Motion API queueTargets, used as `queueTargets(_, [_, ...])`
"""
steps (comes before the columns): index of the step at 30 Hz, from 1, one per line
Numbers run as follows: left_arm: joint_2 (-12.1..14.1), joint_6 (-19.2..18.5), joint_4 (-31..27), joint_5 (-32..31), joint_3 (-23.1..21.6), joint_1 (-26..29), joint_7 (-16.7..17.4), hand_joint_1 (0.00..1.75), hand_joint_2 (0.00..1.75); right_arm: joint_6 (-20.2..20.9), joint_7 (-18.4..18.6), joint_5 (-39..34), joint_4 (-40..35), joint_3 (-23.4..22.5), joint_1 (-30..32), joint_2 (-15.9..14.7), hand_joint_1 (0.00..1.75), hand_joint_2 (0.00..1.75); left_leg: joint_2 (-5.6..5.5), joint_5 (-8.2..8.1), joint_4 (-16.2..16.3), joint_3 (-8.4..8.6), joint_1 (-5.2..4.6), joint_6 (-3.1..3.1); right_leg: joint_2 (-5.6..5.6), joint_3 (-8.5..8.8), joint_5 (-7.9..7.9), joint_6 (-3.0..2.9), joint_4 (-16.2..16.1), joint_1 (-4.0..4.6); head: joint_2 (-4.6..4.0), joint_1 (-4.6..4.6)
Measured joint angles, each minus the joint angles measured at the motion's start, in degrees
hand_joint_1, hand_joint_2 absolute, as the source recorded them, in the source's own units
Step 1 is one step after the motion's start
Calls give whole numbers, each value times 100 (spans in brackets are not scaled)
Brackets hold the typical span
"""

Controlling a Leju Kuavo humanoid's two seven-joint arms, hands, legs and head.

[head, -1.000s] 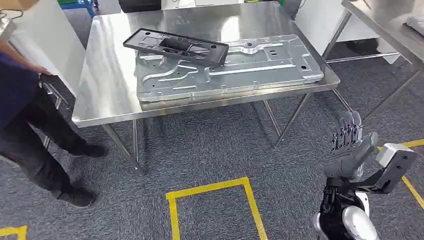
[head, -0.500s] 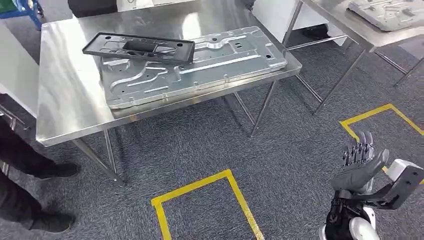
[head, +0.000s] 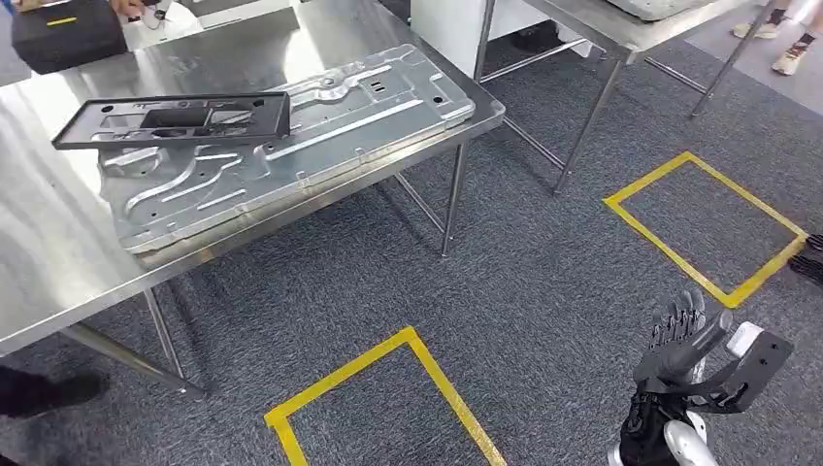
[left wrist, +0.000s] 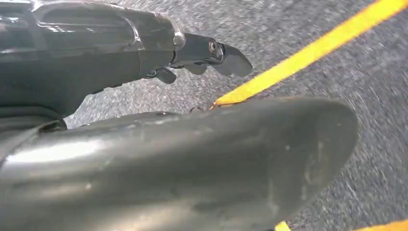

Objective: Take the parts from the cabinet and place them on the table.

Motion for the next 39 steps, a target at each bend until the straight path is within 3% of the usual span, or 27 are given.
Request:
queueTargets(6, [0,0,0,-2,0,-2,0,0,0,20,-2,-23,33,-22,-2,9,0,0,-60,102,-185,77,3,6,30,0,-5,8,11,-6,-2,0])
queueTargets(7, [2,-2,0,-15,-9,0,4,0,0,255,-22,-354,406,-133,-11,61,0,0,-552,163,-557,251,49,47,100,-25,-45,51,59,-17,-2,0])
queueTargets(8, [-2,-2,0,-22,-15,0,9,0,0,358,-39,-511,610,-199,-41,81,0,0,-599,141,-667,288,81,36,166,-66,-69,82,120,5,-2,-11])
queueTargets(9, [-2,-2,0,-29,-28,0,9,0,0,539,-72,-674,881,-271,-70,107,0,0,-470,135,-642,285,50,33,227,-103,-55,109,115,-31,-2,6])
queueTargets(10, [-24,11,-7,-35,-39,-17,17,0,0,948,-170,-986,2480,-601,-368,168,0,0,-135,144,-731,344,55,158,4,-246,-194,262,338,-47,-2,98])
queueTargets(11, [-39,11,-7,-37,-44,-8,20,0,0,986,-197,-1019,2798,-643,-505,171,0,0,-29,136,-730,352,45,175,-180,-457,-403,306,739,-53,-2,171])
queueTargets(12, [-39,13,-7,-37,-46,1,20,0,0,1023,-201,-1024,3086,-660,-591,193,0,0,72,122,-728,355,36,180,-285,-714,-618,339,1224,-62,-2,192])
queueTargets(13, [-35,18,-4,-35,-46,2,26,0,0,1038,-203,-1028,3326,-674,-626,217,0,0,164,110,-728,355,31,188,-336,-930,-764,361,1631,-72,-2,201])
queueTargets(14, [-28,20,-2,-35,-48,2,26,0,0,1051,-203,-1026,3540,-684,-636,238,0,0,237,92,-727,364,27,190,-354,-1037,-782,373,1842,-85,-2,214])
queueTargets(15, [-28,26,-2,-35,-48,3,26,0,0,1053,-206,-1032,3753,-706,-641,251,0,0,306,72,-727,385,20,180,-359,-1007,-663,370,1788,-95,-2,242])
queueTargets(17, [-35,26,-2,-35,-48,-3,26,0,0,1069,-214,-1028,4078,-741,-688,262,0,0,444,24,-728,446,9,163,-428,-629,-151,327,992,-91,-2,284])
queueTargets(18, [-44,26,-4,-35,-48,-6,26,0,0,1071,-223,-1026,4212,-750,-717,260,0,0,513,-3,-731,487,3,143,-570,-357,95,279,446,-68,-2,293])
queueTargets(19, [-46,26,-4,-35,-48,-7,26,0,0,1073,-223,-1032,4334,-770,-766,260,0,0,574,-29,-735,514,-16,113,-847,-217,44,242,174,6,0,299])
queueTargets(20, [-50,26,-4,-35,-50,-8,22,0,0,1091,-175,-1089,4454,-774,-833,262,0,0,629,-53,-729,508,-39,76,-800,-217,48,175,140,25,0,299])
queueTargets(23, [-48,26,-4,-33,-72,-25,15,0,0,1268,118,-1312,4924,-794,-954,282,0,0,796,-78,-779,575,-25,0,-609,-248,43,106,135,51,0,245])
queueTargets(24, [-48,26,-7,-31,-87,-37,13,0,0,1366,184,-1358,5158,-796,-1022,291,0,0,758,-140,-767,595,-23,-46,-558,-185,90,56,36,-15,-2,262])
queueTargets(25, [-48,26,-7,-26,-90,-49,13,0,0,1432,201,-1380,5357,-791,-1082,304,0,0,296,-232,-635,571,-11,-80,-517,-163,99,42,3,-12,-2,212])
queueTargets(26, [-48,26,-7,-24,-92,-52,13,0,0,1467,232,-1402,5558,-789,-1205,315,0,0,91,-415,-308,410,-6,-80,-463,-159,107,12,-3,-15,-2,168])
queueTargets(28, [-44,26,-2,-20,-98,-40,28,0,0,1442,312,-1443,5982,-778,-1409,378,0,0,48,-790,633,-89,-5,-80,-301,-160,102,-14,3,-6,-2,96])
queueTargets(29, [-35,26,-2,-20,-107,-30,28,0,0,1408,371,-1433,6170,-768,-1468,409,0,0,59,-840,912,-274,-6,-81,-233,-154,91,-31,8,4,-2,76])
queueTargets(30, [-31,29,0,-16,-122,-29,28,0,0,1368,448,-1424,6374,-759,-1514,431,0,0,79,-730,941,-358,-4,-78,-157,-146,80,-33,21,6,0,52])
queueTargets(32, [-26,48,0,4,-131,-32,15,0,0,1285,603,-1341,6658,-709,-1563,470,0,0,52,-182,293,-153,0,-64,-4,-128,39,-17,66,1,-2,28])
queueTargets(33, [-22,59,0,22,-131,-34,13,0,0,1228,680,-1297,6771,-680,-1594,494,0,0,-114,132,-214,48,14,-53,75,-124,10,7,107,-10,-2,11])
queueTargets(34, [-15,64,0,37,-131,-27,15,0,0,1154,757,-1249,6871,-645,-1623,520,0,0,-485,193,-488,166,46,-15,137,-148,-21,31,144,-27,0,4])
queueTargets(35, [-11,66,0,57,-131,-29,15,0,0,1064,855,-1209,6987,-597,-1684,544,0,0,-597,128,-628,214,95,-4,229,-189,-48,76,222,-7,-2,0])
queueTargets(38, [2,88,0,103,-133,-31,13,0,0,948,1041,-1131,7242,-461,-1744,654,0,0,-356,117,-599,232,29,73,473,-239,5,178,159,-75,-2,-4])
queueTargets(39, [-15,92,-9,118,-131,-35,4,0,0,922,1062,-1100,7312,-418,-1744,665,0,0,-250,139,-668,275,101,112,559,-250,-10,206,171,-61,-2,-9])
